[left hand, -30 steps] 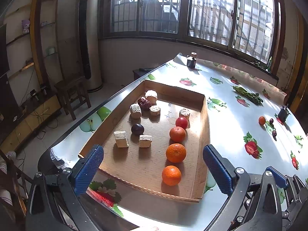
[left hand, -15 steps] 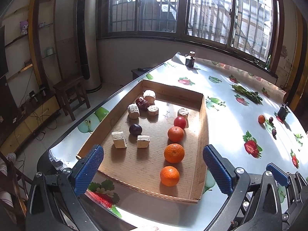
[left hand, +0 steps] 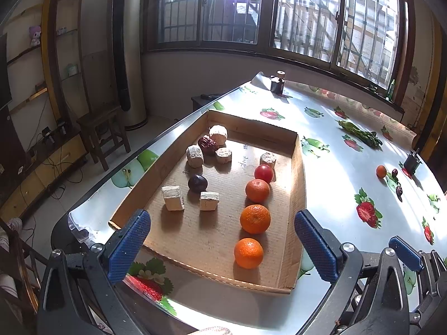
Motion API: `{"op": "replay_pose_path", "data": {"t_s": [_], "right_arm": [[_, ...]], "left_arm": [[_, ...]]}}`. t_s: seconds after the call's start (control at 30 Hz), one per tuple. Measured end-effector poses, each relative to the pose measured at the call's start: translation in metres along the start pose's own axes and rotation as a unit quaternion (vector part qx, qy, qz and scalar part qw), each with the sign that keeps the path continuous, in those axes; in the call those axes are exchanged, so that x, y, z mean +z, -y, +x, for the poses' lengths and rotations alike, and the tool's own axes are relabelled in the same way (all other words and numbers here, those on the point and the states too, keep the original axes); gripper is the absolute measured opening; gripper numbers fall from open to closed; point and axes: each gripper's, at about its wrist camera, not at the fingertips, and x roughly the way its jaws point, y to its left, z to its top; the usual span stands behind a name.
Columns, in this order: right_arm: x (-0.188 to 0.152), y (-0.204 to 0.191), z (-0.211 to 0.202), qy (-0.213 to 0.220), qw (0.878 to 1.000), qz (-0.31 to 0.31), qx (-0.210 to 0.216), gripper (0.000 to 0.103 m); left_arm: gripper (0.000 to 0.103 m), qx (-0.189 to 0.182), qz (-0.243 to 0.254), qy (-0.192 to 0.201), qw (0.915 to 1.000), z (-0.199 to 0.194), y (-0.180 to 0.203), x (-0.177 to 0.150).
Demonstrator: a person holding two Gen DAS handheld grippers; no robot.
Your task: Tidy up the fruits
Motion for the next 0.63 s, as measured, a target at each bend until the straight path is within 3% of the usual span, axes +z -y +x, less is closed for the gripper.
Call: {"op": "replay_pose_path", "data": {"t_s": [0.33, 0.63], "right_arm": [[0.001, -0.008, -0.003, 0.012, 1.000, -0.010, 0.007, 0.091], [-0.001, -0.013, -0.006, 0.009, 1.000, -0.014, 0.009, 0.091]], "left_arm": [[0.103, 0.007, -0.008, 0.003, 0.9999, 0.000, -0.003, -0.006], [0.103, -0.010, -0.018, -0.020, 0.9996, -0.004, -0.010, 0.002]]}}
